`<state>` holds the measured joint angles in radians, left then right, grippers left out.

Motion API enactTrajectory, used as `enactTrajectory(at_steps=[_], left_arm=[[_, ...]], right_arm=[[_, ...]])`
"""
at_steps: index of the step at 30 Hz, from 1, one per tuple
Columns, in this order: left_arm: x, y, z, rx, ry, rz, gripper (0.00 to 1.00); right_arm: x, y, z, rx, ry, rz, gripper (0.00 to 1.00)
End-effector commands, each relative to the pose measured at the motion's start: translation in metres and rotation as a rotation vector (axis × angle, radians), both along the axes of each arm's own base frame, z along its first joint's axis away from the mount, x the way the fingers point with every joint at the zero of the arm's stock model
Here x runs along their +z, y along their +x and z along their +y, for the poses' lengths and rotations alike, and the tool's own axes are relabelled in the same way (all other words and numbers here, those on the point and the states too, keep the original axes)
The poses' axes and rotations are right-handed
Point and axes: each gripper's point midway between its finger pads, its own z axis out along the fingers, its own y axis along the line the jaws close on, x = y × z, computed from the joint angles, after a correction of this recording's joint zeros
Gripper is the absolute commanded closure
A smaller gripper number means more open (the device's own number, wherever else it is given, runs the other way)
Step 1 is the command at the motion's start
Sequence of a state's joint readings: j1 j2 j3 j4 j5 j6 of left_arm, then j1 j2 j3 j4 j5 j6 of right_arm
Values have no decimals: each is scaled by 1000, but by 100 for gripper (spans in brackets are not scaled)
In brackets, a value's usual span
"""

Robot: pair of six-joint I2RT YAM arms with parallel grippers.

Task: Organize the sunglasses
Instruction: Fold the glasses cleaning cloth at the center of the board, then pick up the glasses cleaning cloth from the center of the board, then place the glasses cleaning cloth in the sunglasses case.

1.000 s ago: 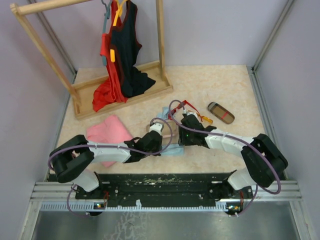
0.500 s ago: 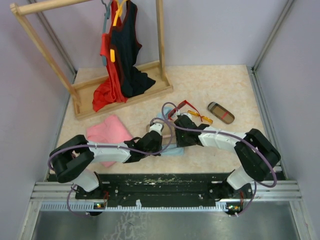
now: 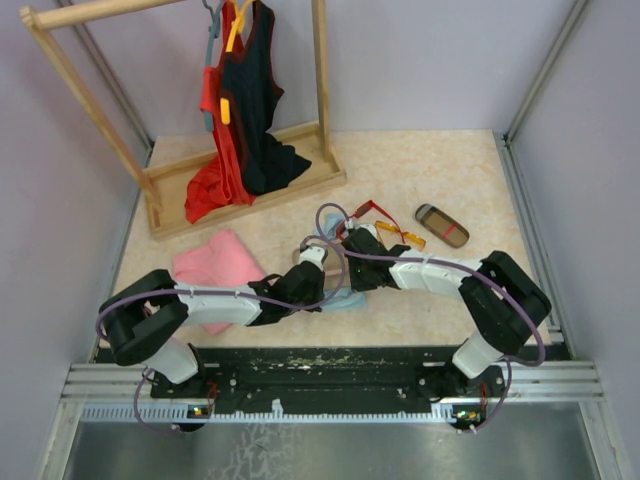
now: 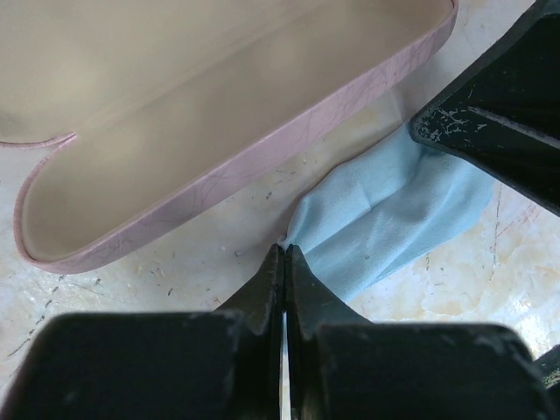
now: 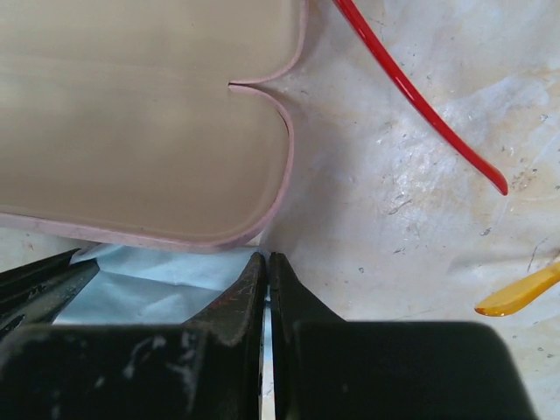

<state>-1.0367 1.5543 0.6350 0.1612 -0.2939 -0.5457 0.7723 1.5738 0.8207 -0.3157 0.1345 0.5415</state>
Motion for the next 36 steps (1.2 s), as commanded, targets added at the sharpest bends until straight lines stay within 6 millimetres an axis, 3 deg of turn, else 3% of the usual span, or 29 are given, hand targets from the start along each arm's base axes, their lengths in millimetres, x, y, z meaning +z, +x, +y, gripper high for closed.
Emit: enactTrajectory(at_steps=[1,4,12,17,23,26,28,36], left_arm=[[5,0,-4,-1,-28,3,100],[10,1,-3,16,-41,2,100],[47,19,-2,86,-116,-73,100],[79,18,2,66,-204,-157,100],[126,-2,4,-66,-373,-269,100],[125,3,19,-1,-361,-305,100],[114,9,26,43,-307,-288,100],[98,30,19,121,-189,-228,100]], right_arm=[[-20,-26,-9,28,-28,81,100],[-6,-18,-2,38,26,20,100],[65,5,20,86,239,-247,100],[96,9,11,62,304,-382,100],[136,3,6,96,399,-524,100],[135,9,-19,-36,330,-533,100],[138,10,-17,-23,323,-533,100],[147,27,5,5,272,-475,100]])
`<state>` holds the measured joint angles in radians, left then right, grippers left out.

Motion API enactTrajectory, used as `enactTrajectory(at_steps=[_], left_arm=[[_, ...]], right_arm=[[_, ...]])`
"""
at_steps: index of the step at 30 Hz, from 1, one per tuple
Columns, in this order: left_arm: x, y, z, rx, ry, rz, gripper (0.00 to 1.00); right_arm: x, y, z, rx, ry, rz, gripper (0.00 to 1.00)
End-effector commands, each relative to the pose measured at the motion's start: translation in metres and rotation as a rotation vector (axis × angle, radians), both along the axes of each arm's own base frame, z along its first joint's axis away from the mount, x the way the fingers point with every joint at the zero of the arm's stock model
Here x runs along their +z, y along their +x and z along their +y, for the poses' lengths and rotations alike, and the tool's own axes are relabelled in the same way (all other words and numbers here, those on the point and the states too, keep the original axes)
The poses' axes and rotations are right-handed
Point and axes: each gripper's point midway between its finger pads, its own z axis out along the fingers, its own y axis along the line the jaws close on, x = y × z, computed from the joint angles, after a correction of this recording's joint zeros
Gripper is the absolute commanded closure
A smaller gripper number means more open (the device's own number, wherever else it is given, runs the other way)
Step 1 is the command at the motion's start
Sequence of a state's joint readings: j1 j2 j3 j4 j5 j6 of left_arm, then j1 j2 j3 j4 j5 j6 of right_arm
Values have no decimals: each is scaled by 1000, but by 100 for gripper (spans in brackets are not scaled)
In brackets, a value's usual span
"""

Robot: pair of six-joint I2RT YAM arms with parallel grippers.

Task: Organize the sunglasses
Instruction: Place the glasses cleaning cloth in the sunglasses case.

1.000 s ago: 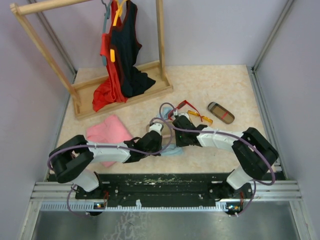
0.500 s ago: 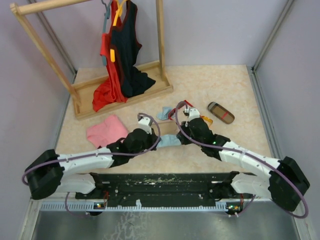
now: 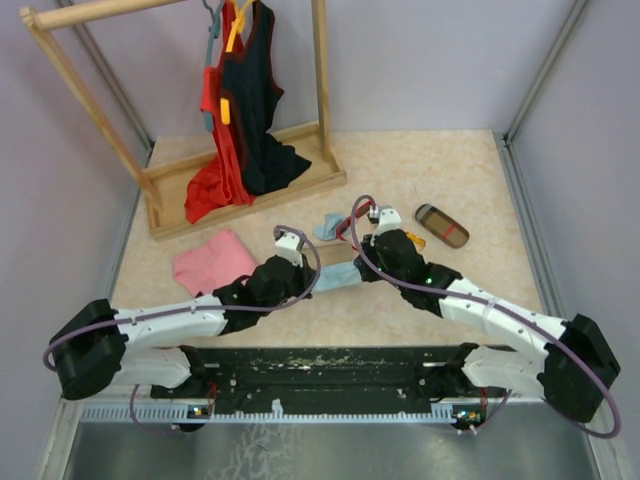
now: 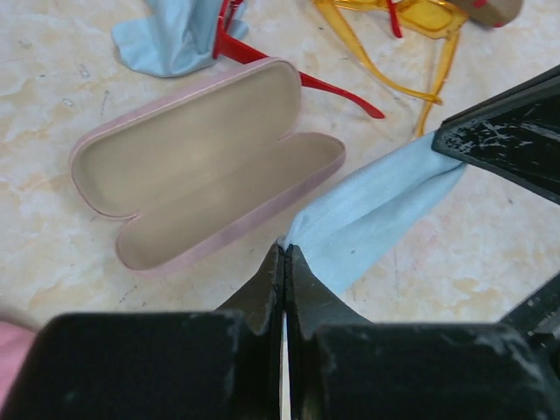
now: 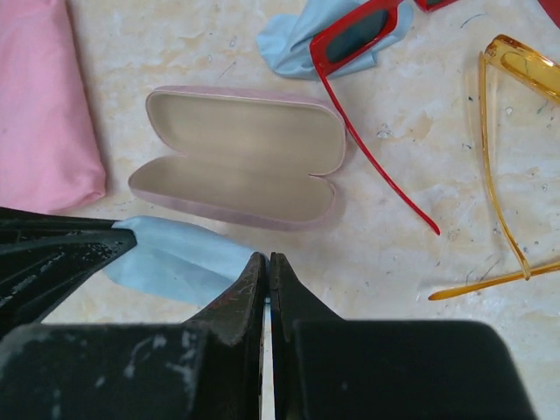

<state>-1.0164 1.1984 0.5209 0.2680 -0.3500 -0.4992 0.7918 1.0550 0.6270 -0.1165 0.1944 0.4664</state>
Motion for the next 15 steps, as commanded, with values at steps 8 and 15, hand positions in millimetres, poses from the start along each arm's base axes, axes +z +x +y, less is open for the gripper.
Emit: enactTrajectory(at_steps=[8,15], left_arm=[[-13,40,12,145,85,84,100],[-21,57,17,145,118,107,100]], right_arm=[[7,36,24,-6,-117,68,100],[-8,55,34,9,-144,138,100]])
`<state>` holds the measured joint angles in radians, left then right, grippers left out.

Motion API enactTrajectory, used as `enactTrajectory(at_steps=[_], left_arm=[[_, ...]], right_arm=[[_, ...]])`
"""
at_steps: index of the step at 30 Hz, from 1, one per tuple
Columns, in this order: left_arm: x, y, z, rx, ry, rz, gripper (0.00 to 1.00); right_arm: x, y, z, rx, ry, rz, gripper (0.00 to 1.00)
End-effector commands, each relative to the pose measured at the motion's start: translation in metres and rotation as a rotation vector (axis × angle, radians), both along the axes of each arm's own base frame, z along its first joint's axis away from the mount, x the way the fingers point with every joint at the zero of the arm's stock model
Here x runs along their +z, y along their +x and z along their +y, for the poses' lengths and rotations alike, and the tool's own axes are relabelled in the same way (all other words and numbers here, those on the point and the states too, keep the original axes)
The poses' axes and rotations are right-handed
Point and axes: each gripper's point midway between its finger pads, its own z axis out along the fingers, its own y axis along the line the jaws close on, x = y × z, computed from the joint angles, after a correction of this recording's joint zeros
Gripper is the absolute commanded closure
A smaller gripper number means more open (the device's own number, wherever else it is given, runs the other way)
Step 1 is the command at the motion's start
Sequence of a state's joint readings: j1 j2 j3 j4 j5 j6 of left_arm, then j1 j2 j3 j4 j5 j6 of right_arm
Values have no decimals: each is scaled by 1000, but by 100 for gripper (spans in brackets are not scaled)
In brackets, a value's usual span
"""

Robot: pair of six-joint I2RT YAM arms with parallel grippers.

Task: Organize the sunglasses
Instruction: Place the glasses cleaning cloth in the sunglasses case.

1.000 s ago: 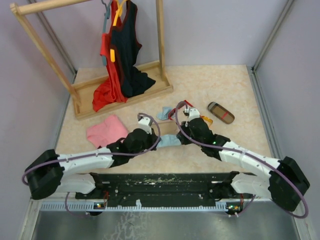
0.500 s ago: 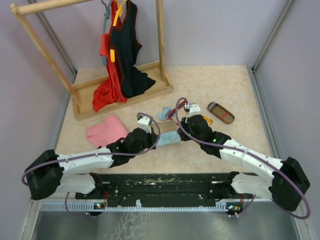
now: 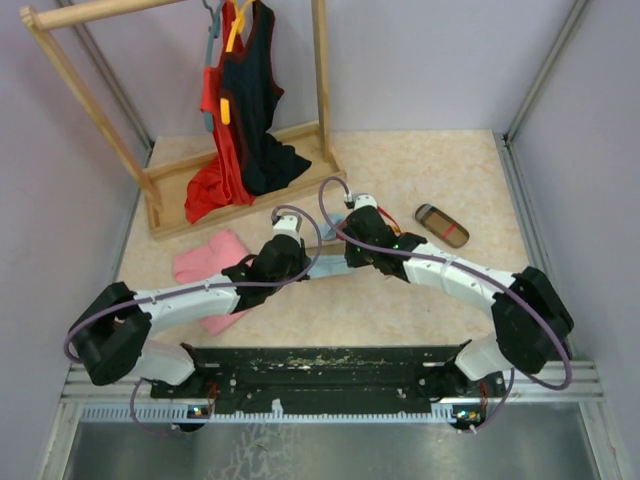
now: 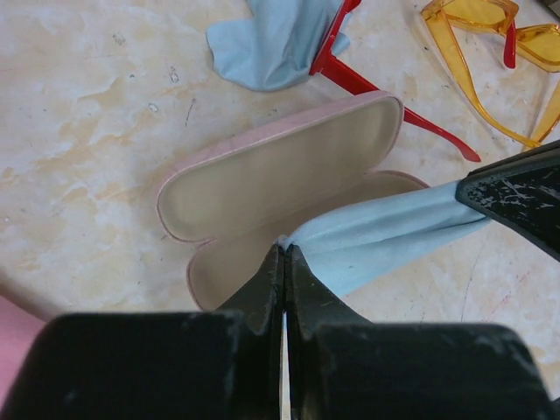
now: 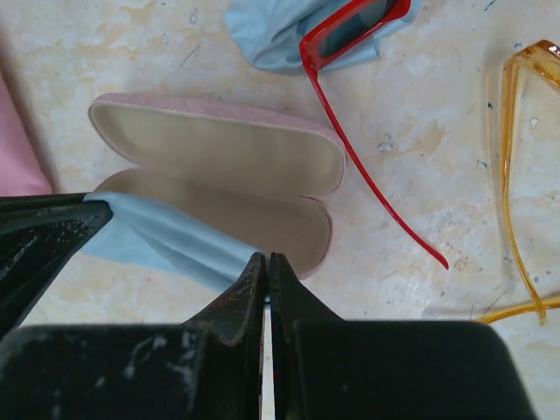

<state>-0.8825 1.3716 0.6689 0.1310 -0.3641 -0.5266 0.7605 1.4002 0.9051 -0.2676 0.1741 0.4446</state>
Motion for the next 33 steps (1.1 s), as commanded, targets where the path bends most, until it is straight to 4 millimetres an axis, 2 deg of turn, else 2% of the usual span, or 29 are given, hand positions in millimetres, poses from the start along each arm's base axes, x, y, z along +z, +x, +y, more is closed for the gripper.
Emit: enactTrajectory(at_steps=[1,10,21,33], left_arm=[[1,9,-4,-17,6,11,100],[-14,16,2,-7,32,38,100],[-20,24,9,14,52,33,100],[-21,34,10,6,60,-42,100]], right_arm=[[15,21,12,13,12,-12,100],[3,36,16,14,-6,12,100],[-10,46,17,9,-25,22,100],[-16,61,23,-3,22,-60,100]])
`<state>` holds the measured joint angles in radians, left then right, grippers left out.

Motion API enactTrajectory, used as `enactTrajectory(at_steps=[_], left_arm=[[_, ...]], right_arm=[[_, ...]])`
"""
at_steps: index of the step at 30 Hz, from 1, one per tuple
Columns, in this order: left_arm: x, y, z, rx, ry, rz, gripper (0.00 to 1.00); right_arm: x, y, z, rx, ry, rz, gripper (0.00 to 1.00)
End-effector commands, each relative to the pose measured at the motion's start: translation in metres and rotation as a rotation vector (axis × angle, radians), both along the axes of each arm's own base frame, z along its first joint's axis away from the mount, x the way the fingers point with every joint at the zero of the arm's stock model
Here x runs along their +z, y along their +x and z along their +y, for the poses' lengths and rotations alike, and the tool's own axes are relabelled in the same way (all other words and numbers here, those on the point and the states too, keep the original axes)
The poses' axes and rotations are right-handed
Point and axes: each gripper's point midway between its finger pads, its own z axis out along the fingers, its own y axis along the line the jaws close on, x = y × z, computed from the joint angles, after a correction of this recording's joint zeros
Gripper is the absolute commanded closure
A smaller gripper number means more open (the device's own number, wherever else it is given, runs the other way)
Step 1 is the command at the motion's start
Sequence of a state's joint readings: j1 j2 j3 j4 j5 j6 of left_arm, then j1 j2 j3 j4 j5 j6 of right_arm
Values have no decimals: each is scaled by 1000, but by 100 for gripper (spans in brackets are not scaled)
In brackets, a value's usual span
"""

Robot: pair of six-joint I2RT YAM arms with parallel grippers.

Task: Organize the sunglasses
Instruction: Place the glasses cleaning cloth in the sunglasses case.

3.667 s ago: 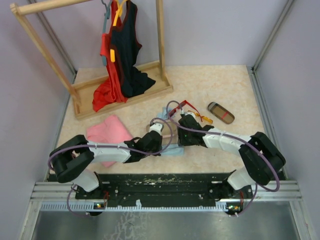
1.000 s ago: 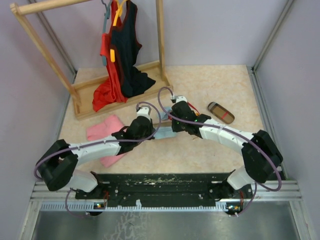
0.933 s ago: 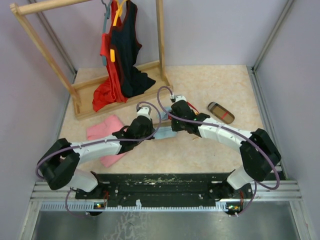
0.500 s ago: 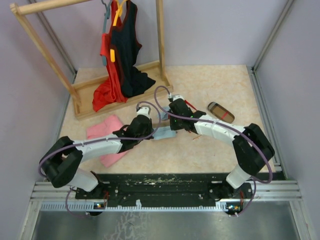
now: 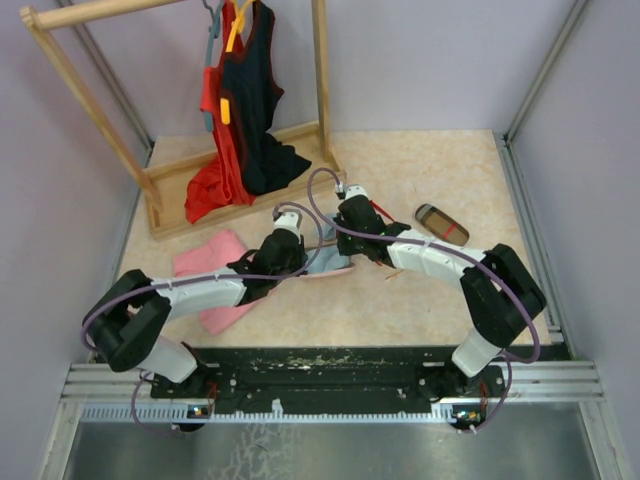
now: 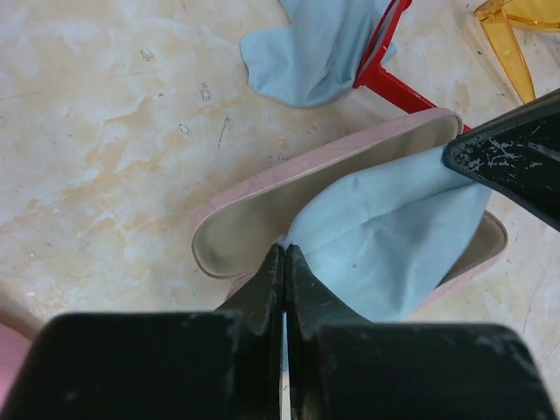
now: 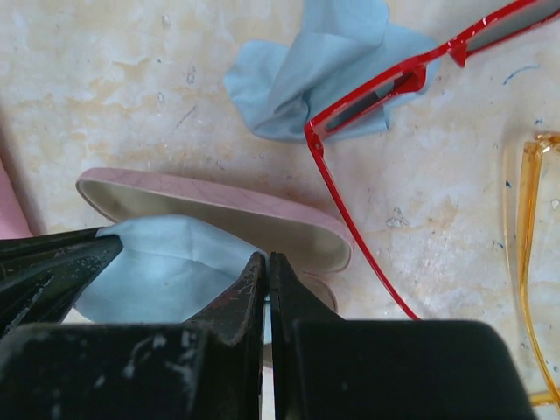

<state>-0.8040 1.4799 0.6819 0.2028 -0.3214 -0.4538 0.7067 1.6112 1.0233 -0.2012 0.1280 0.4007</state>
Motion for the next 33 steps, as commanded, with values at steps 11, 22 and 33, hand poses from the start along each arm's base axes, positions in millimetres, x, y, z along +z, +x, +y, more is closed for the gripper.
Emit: enactTrajectory(at_steps=[11,22,33], left_arm=[[-5,16,9,26,33,-96,100],[-10,20,10,28,42,-126,100],[-10,24,12,30,63,-144,100]], right_arm=[[-2,24,2,-22,56,-141,100],[-12,26,-1,-43,80,-185,100],[-13,33,-1,-70,105,-236,100]])
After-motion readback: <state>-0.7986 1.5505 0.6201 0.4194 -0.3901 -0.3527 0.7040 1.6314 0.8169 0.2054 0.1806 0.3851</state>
